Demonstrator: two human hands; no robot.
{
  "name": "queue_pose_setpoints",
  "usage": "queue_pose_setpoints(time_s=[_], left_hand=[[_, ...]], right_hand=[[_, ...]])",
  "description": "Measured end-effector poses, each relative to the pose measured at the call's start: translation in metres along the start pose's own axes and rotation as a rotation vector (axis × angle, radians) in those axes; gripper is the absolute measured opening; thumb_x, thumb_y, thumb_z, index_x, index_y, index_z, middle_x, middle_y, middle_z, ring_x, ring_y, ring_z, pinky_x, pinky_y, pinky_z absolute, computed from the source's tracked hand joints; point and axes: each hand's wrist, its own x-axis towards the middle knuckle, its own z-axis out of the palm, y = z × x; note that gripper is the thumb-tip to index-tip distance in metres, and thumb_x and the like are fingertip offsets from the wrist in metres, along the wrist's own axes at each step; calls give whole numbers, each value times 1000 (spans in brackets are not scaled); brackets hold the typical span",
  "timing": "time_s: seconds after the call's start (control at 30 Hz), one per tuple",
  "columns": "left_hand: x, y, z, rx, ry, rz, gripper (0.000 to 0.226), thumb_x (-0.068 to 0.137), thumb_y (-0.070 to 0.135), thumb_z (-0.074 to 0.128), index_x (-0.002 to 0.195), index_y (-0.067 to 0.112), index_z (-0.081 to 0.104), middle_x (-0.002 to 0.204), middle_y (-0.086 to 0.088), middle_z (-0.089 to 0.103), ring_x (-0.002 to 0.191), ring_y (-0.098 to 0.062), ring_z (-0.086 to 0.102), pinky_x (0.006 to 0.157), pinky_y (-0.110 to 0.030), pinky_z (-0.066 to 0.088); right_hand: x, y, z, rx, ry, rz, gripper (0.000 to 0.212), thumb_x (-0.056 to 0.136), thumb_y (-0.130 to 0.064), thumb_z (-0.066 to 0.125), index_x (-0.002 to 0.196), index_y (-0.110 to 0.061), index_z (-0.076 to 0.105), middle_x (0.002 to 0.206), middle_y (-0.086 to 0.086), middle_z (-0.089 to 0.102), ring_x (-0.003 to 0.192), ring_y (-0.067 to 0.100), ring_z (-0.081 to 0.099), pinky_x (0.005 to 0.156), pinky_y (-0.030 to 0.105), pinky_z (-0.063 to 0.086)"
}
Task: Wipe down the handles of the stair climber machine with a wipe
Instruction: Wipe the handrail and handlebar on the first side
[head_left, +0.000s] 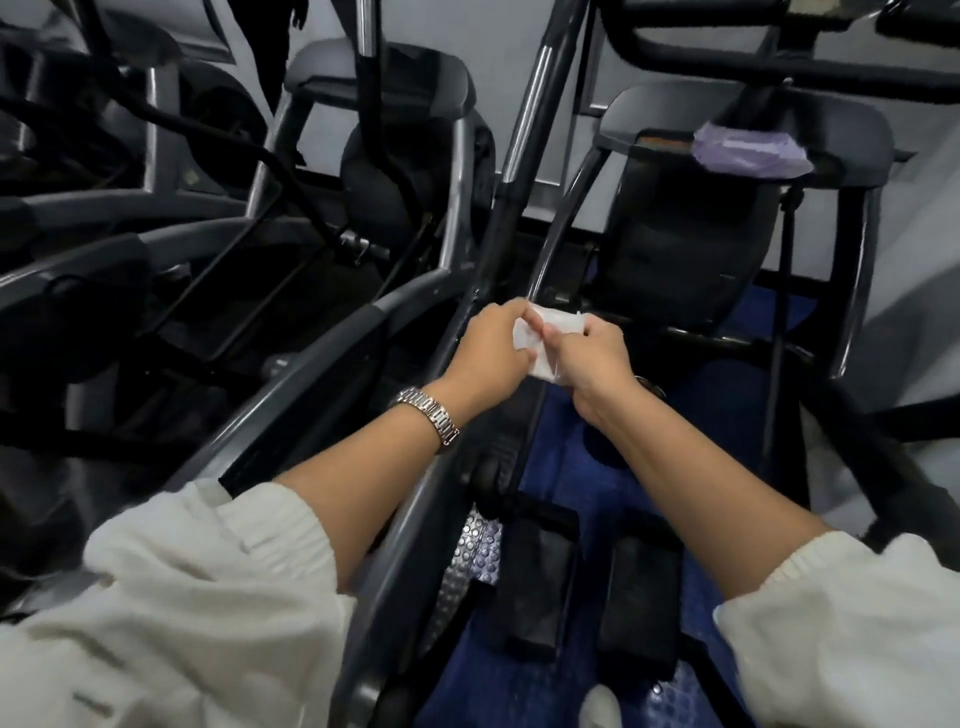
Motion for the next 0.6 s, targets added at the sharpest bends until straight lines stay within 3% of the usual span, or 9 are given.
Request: queue_pose_setpoints(time_s=[0.2, 0.3, 0.4, 0.5, 0.6], left_hand=[[-34, -25, -43, 32, 42, 60, 24, 78, 3, 65, 96, 19, 63, 96, -2, 59, 82, -14, 56, 74, -26, 46], [-54, -44, -65, 17, 88, 32, 22, 83, 11, 65, 102, 22, 65, 106, 1, 61, 91, -10, 58, 83, -21, 45], [-84, -69, -82, 21, 120, -21, 22, 87, 22, 63, 107, 27, 61, 112, 5, 59, 103, -9, 56, 90, -24, 43], [-121, -94, -94, -38, 136, -110, 22, 87, 33, 62, 109, 31, 59, 112, 5, 61, 102, -10, 58, 94, -34, 48], [-154, -106, -96, -114, 89, -222, 20, 92, 31, 57, 111, 28, 59, 105, 6, 63, 94, -6, 60, 91, -30, 49]], right_hand=[[-27, 9, 32, -23, -9, -86, 9, 88, -11, 63, 93, -4, 63, 96, 16, 70, 93, 32, 68, 78, 51, 57], [-41, 16, 34, 0, -24, -97, 9, 88, -11, 63, 93, -4, 64, 98, 13, 69, 97, 31, 66, 80, 52, 56], [-54, 24, 29, 6, -64, -94, 7, 89, -11, 63, 93, -6, 66, 100, 12, 69, 98, 29, 66, 83, 48, 57], [-68, 30, 28, -26, -68, -136, 6, 90, -11, 60, 88, -12, 66, 95, 9, 69, 90, 22, 67, 82, 41, 57], [-90, 33, 36, -126, -2, -439, 11, 90, -9, 57, 85, -16, 64, 82, -1, 65, 76, 7, 58, 70, 26, 49]])
